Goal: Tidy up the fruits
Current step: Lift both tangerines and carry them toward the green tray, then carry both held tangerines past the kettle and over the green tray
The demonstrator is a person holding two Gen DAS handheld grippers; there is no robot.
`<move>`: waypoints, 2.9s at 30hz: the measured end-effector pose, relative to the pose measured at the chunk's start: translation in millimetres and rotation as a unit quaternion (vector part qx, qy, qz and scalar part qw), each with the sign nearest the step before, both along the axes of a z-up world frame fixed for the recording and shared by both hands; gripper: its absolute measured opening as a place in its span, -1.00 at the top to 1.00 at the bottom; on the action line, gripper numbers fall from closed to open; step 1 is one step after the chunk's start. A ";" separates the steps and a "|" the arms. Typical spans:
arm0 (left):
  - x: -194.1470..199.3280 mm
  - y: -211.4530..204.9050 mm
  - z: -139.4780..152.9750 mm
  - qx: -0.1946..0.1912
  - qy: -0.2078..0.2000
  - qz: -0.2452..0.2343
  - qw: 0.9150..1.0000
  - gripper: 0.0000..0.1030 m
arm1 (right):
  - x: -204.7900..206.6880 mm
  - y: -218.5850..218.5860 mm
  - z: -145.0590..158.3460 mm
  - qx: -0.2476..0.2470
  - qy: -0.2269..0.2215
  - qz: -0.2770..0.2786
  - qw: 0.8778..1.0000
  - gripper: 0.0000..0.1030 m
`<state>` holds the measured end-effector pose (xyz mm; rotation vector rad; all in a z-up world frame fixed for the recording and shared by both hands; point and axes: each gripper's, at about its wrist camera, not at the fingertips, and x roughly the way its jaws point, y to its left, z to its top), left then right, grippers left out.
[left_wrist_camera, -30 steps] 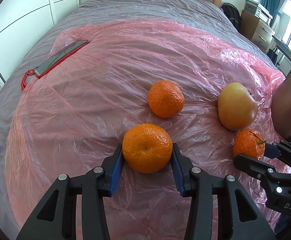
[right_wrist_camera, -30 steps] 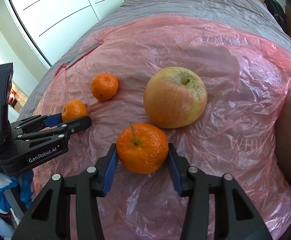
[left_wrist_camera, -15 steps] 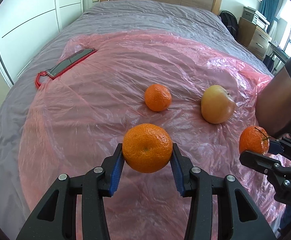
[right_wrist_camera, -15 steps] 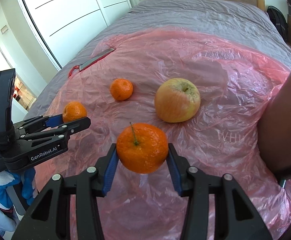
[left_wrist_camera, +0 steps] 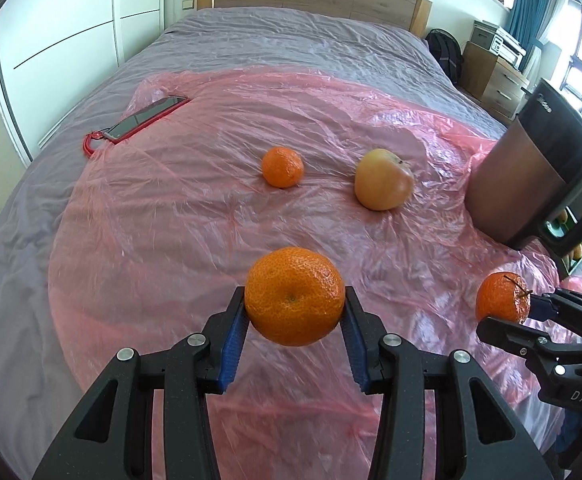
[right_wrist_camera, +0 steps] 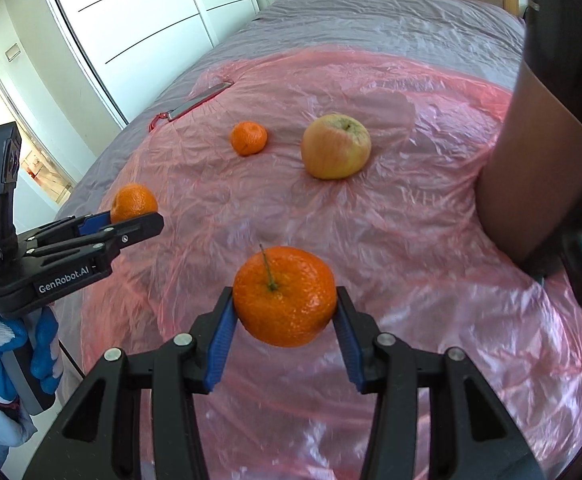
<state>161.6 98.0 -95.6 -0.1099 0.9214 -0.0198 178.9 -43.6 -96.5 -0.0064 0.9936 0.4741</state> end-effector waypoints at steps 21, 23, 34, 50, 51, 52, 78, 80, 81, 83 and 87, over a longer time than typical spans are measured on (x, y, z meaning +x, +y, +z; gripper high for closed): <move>-77.8 -47.3 31.5 -0.007 -0.027 -0.044 0.999 0.24 | -80.6 -65.6 31.7 -0.012 -0.024 -0.045 0.999 0.56; -81.2 -54.7 35.9 -0.006 -0.031 -0.049 0.998 0.23 | -86.5 -73.6 36.4 -0.011 -0.030 -0.051 0.998 0.56; -97.0 -104.1 58.4 -0.004 -0.047 -0.079 0.996 0.23 | -112.5 -121.1 55.0 0.002 -0.057 -0.085 0.995 0.56; -110.6 -184.7 81.0 0.006 -0.057 -0.133 0.989 0.23 | -139.6 -197.4 58.2 0.035 -0.074 -0.135 0.987 0.56; -111.1 -188.7 81.3 0.004 -0.057 -0.136 0.989 0.23 | -140.0 -201.1 57.7 0.037 -0.074 -0.137 0.987 0.56; -111.1 -193.6 81.8 0.002 -0.056 -0.140 0.989 0.23 | -140.4 -205.5 56.9 0.038 -0.074 -0.140 0.987 0.56; -84.0 -305.8 71.4 -0.003 -0.023 -0.238 0.971 0.23 | -126.7 -306.6 32.0 0.047 -0.063 -0.213 0.974 0.56; -77.6 -316.8 67.8 -0.004 -0.017 -0.248 0.969 0.23 | -122.1 -317.6 30.5 0.045 -0.061 -0.219 0.973 0.56; -73.8 -323.0 65.9 -0.004 -0.014 -0.253 0.967 0.23 | -119.0 -323.7 29.7 0.043 -0.060 -0.223 0.972 0.56; -65.2 -334.9 62.2 -0.005 -0.010 -0.262 0.965 0.23 | -112.7 -332.9 28.8 0.039 -0.059 -0.227 0.971 0.56; -45.0 -358.1 56.4 -0.008 -0.004 -0.279 0.960 0.23 | -96.8 -350.7 28.6 0.032 -0.061 -0.233 0.970 0.56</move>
